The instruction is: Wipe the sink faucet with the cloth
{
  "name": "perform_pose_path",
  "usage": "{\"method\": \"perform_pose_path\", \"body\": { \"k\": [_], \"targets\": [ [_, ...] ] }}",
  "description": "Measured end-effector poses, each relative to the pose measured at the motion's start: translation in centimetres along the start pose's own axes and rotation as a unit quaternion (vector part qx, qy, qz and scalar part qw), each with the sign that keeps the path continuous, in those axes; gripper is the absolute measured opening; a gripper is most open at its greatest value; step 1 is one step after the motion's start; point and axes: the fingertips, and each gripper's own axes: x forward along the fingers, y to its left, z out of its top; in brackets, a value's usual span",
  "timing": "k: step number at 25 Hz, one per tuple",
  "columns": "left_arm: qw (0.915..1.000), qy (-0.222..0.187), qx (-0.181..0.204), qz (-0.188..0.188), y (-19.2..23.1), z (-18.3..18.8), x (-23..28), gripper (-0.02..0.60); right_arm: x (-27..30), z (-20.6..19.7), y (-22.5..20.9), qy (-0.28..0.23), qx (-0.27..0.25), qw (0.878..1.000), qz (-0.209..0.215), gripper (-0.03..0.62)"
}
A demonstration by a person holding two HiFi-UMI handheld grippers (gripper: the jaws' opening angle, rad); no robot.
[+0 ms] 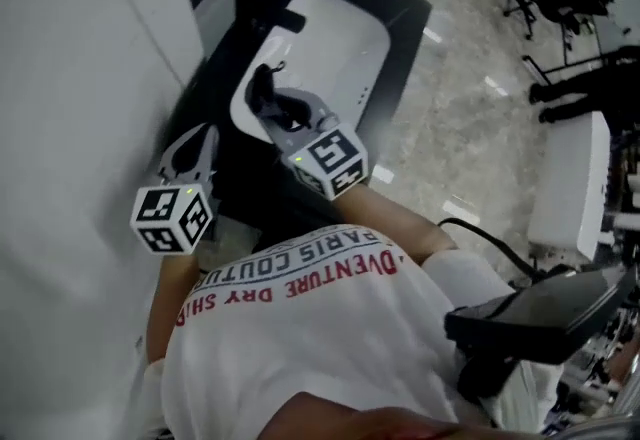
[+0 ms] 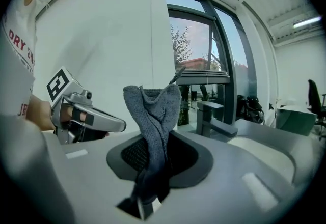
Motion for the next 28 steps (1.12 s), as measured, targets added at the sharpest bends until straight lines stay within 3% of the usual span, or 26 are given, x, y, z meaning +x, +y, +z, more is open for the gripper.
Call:
{"method": "perform_pose_path", "body": {
  "k": [2,6,9,16,20,28],
  "targets": [
    [0.9999,-0.002,0.001,0.016,0.0,0.4,0.8,0.002,0.3,0.1,-0.9,-0.004,0.009,1.000,0.014,0.071],
    [0.9997,-0.002,0.013,-0.019,-9.4,0.6,6.8,0.002,-8.1,-0.1,-7.2,-0.010,0.009,1.000,-0.010,0.071],
    [0.9994,0.004,0.021,-0.026,-12.6,0.6,7.4,0.002,-10.9,-0.4,-7.9,-0.011,0.013,1.000,-0.011,0.071],
    [0.9982,0.023,0.022,-0.051,-13.0,0.1,9.6,0.002,-10.2,-1.3,-9.3,0.003,0.009,0.999,-0.030,0.071],
    [0.9983,0.032,0.009,-0.048,-11.6,-0.4,9.8,0.002,-7.8,-1.0,-9.4,0.010,-0.006,1.000,-0.024,0.071],
    [0.9993,0.024,-0.009,-0.029,-9.2,-0.4,10.4,0.001,-2.0,4.4,-13.2,-0.040,-0.037,0.997,-0.054,0.071]
  ]
}}
